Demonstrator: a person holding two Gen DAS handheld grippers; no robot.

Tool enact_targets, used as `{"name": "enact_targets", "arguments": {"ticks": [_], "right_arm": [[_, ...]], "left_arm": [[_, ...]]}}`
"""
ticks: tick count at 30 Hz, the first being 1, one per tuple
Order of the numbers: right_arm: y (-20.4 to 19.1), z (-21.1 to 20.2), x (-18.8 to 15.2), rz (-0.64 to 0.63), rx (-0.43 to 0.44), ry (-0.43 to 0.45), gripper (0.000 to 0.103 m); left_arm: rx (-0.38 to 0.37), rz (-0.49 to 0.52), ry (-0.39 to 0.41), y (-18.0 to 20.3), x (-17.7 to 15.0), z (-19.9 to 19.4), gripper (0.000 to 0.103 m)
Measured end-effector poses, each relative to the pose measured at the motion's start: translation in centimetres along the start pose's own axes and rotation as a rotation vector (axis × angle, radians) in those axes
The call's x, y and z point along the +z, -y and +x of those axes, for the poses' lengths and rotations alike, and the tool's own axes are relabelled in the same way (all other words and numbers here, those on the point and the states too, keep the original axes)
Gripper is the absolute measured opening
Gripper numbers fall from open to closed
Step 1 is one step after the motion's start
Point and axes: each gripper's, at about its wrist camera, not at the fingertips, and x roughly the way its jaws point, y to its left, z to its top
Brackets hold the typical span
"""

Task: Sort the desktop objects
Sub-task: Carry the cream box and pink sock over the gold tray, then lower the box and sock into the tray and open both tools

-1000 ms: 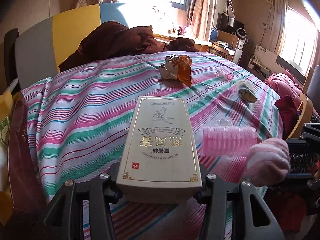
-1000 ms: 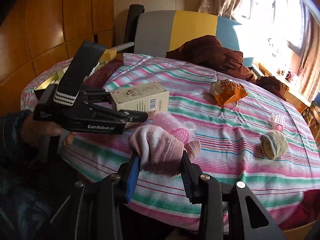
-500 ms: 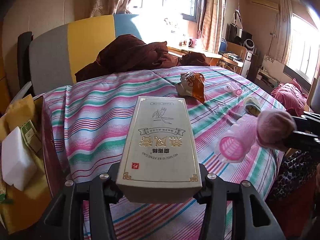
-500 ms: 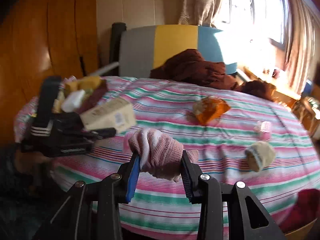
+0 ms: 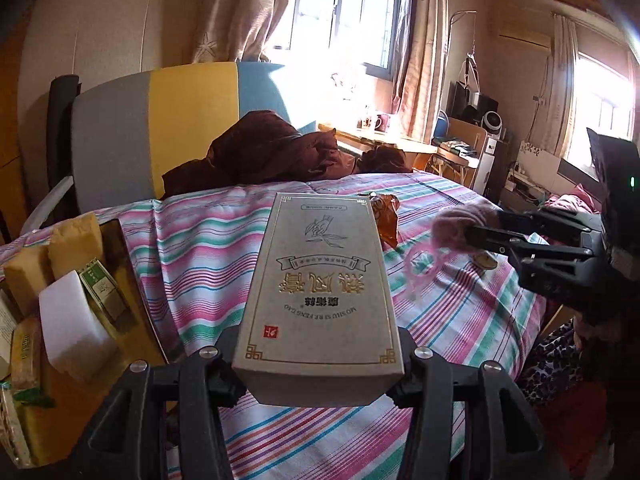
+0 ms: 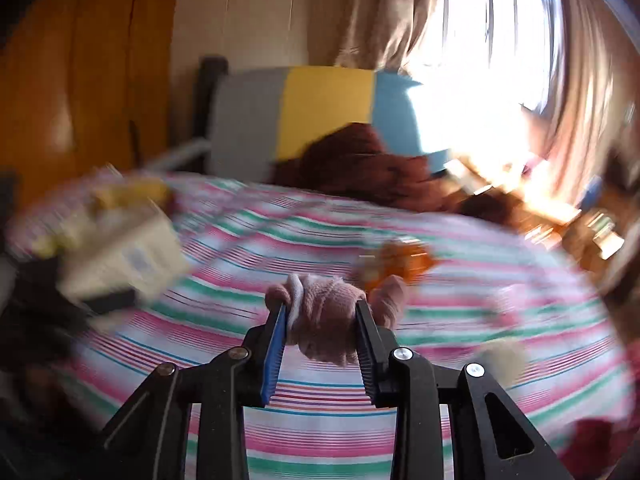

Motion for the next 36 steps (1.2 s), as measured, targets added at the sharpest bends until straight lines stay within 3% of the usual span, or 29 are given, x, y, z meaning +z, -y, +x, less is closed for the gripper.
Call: {"name": "enact_targets", "arguments": {"ticks": [1,3,4,6,11,16,22,28,36], "right_arm": [[0.0,0.0,0.2,0.018,0.017,0.007,0.033],[-2.2,1.5,0.1,-0.205,-0.322,-0.018,0.033],[-2.0,1.6,0.2,-0.187,-0.293,-0.024,0.033],[-0.6,1.0,0.8,-0.032,-0.068,-0.017,0.033],[-3.4,1.7,0.6,-0.074,0.040,-0.024,0.033],[-8.8,3.8,-0.2,-0.146,0.169,-0.047,0.034],[-15.6,5.4,0.0,-0.225,0.329,-0.036,0.034],[-21.1,7.5,0.5,-0.339,0.386,-0.033,0.035],[-24.1,12.5,0.1,-0.425,0.349,-0.156,0.038]], "left_arm": [[0.002,-0.003,0.007,-0.2,0.1,-0.4,0.052],[0.009,-0.011,0.016,-0.8,0.2,-1.1,0.052],[0.012,-0.015,0.021,-1.1,0.2,-1.4,0.052],[0.019,-0.023,0.030,-1.7,0.3,-2.1,0.052],[0.070,-0.056,0.058,-4.3,0.0,-5.0,0.052],[0.202,-0.081,0.060,-8.2,-1.6,-8.0,0.052],[0.342,-0.189,0.027,-13.8,-5.0,-10.7,0.052],[0.383,-0.250,0.005,-16.4,-6.9,-11.3,0.052],[0.370,-0.273,-0.037,-17.1,-7.1,-9.5,0.052]]}}
